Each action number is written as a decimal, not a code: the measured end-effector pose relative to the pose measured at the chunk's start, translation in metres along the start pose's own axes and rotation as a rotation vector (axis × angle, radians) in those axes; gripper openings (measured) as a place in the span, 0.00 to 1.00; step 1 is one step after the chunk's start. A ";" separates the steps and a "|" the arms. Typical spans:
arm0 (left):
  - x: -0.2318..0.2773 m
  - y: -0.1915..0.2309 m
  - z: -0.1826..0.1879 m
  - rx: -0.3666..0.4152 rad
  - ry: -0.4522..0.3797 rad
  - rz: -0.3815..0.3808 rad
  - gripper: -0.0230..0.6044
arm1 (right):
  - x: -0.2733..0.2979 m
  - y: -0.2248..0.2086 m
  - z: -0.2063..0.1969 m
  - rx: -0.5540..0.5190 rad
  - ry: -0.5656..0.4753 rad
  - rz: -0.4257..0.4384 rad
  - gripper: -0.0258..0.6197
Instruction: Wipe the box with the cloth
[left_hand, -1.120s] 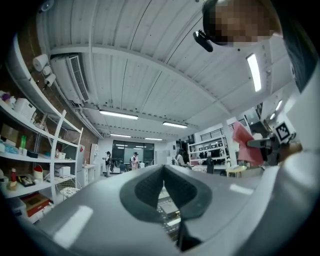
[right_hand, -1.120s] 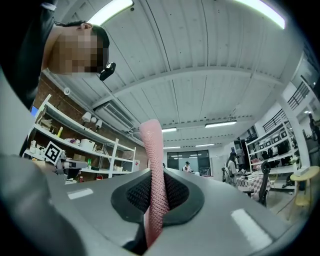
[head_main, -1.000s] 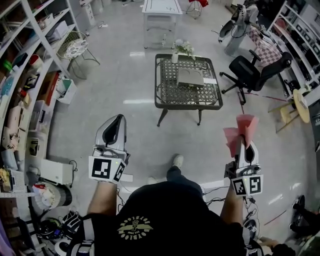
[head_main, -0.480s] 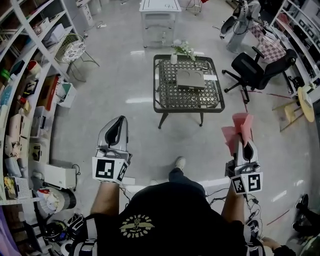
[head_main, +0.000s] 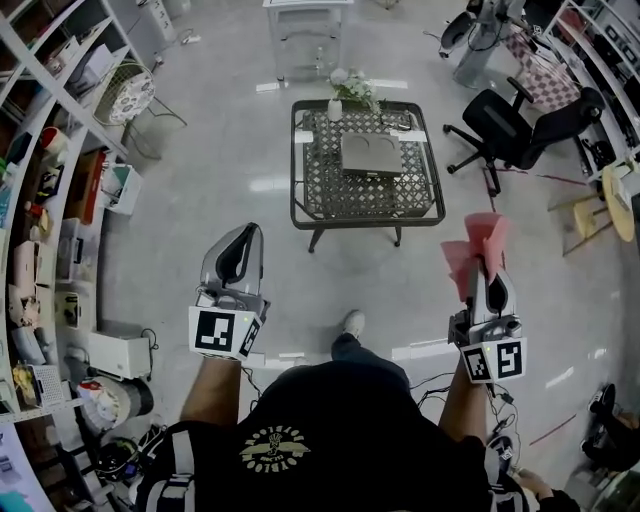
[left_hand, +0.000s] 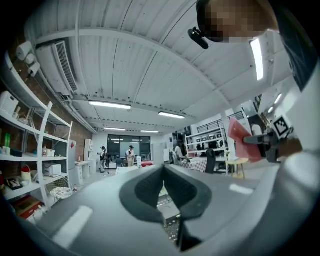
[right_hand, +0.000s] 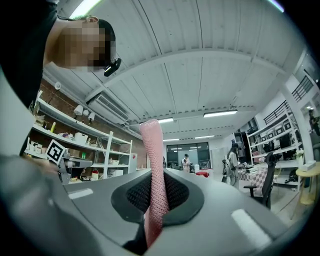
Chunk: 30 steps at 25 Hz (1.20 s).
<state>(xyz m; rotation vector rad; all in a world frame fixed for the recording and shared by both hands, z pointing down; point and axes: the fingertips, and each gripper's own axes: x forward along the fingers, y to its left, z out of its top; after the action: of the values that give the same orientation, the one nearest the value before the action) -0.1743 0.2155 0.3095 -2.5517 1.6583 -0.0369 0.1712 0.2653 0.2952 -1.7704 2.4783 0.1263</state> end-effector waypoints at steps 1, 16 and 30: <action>0.011 -0.003 0.001 -0.003 -0.001 0.000 0.04 | 0.005 -0.009 -0.001 0.001 0.002 0.001 0.07; 0.134 -0.050 0.006 0.051 0.010 0.061 0.04 | 0.072 -0.156 -0.023 0.048 0.001 0.033 0.07; 0.126 -0.031 0.004 -0.017 0.020 0.136 0.04 | 0.106 -0.147 -0.022 0.059 -0.023 0.142 0.07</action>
<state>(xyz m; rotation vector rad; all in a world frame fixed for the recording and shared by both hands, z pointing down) -0.0945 0.1136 0.3040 -2.4517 1.8429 -0.0386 0.2754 0.1157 0.3016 -1.5620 2.5623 0.0823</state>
